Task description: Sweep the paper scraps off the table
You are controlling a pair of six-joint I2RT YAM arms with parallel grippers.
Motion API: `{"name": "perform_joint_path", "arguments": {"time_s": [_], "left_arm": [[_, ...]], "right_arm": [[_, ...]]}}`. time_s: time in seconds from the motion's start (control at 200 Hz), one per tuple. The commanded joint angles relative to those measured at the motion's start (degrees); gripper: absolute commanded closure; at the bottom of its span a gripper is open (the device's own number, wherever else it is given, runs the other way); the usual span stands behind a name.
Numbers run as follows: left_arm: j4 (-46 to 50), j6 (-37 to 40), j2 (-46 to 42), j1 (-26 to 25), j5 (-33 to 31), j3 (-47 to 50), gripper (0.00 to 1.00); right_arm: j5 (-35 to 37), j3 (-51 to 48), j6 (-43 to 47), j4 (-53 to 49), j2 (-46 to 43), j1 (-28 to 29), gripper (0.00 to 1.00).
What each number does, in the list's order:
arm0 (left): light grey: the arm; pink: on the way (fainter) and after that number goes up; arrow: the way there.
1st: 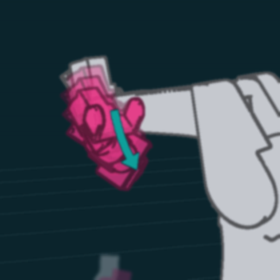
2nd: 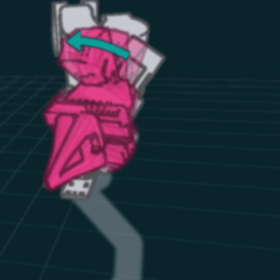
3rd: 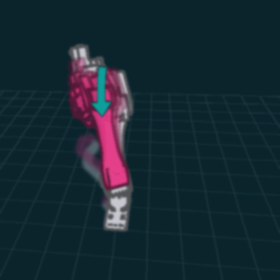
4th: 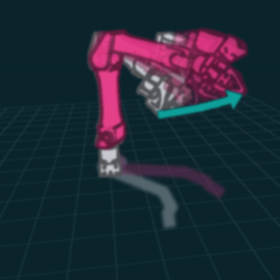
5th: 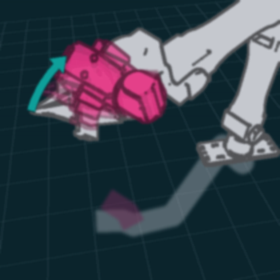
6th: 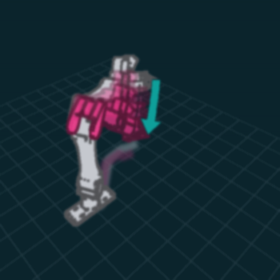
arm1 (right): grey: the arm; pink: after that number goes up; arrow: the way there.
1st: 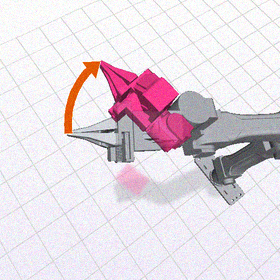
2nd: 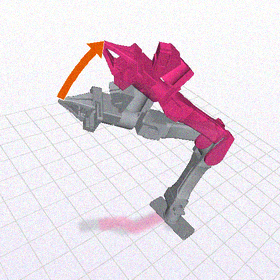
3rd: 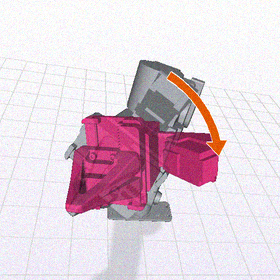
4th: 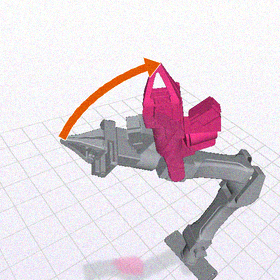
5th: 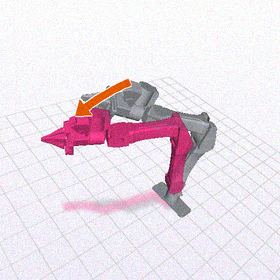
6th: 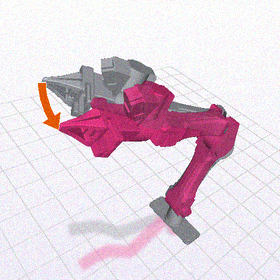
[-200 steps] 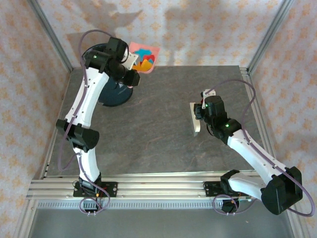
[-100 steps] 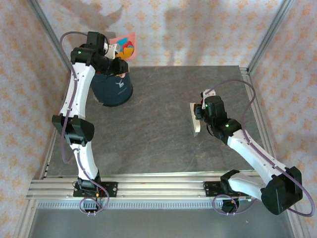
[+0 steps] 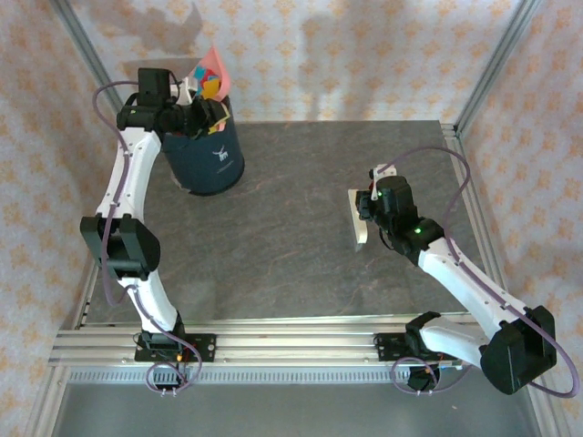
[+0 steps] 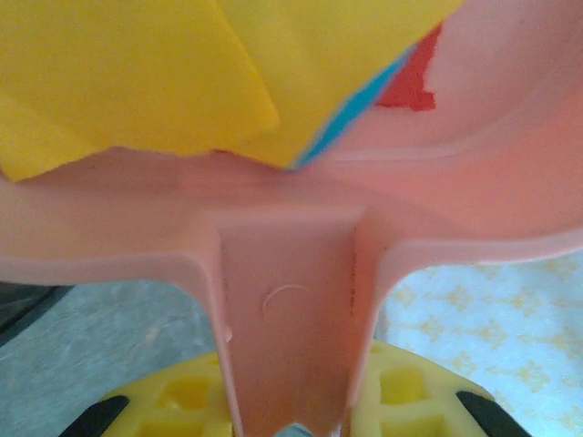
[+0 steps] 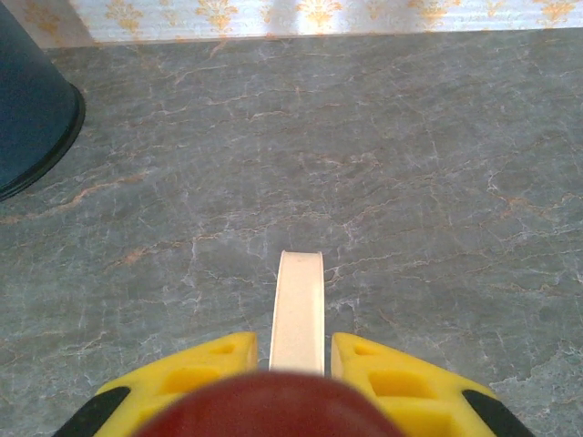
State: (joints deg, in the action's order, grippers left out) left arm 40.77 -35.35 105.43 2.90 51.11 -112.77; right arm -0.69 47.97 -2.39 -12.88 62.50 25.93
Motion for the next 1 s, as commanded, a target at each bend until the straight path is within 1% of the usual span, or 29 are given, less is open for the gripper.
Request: {"name": "perform_joint_path", "arguments": {"time_s": [0.0, 0.11, 0.28, 0.465, 0.716, 0.871, 0.991], "left_arm": [[-10.39, -7.66, -2.63, 0.62, 3.94, 2.44, 1.0], [-15.9, -12.31, -3.23, 0.8, 4.97, 4.95, 1.0], [-28.39, -22.57, -4.24, 0.99, 7.06, 10.37, 1.0], [-34.98, -28.26, -5.59, 0.98, 6.72, 14.56, 1.0], [-52.26, -42.0, -6.28, 1.1, 6.95, 22.13, 1.0], [-58.69, -47.49, -7.11, 0.97, 5.98, 26.04, 1.0], [-65.36, -53.0, -7.57, 1.02, 5.17, 28.95, 1.0]], "right_arm": [[-0.1, -0.07, -0.87, 0.56, -0.32, -0.16, 1.0], [-0.1, 0.0, -0.87, 0.54, -0.1, -0.15, 1.0], [-0.41, 0.12, -1.01, 0.52, 0.38, -0.18, 1.0], [-0.38, 0.2, -1.1, 0.56, 0.69, -0.18, 1.0], [-0.65, 0.16, -1.31, 0.63, 1.13, -0.15, 1.0], [-0.62, -0.07, -1.53, 0.66, 1.13, -0.15, 1.0], [-0.63, -0.06, -1.56, 0.51, 1.09, -0.18, 1.0]]}}
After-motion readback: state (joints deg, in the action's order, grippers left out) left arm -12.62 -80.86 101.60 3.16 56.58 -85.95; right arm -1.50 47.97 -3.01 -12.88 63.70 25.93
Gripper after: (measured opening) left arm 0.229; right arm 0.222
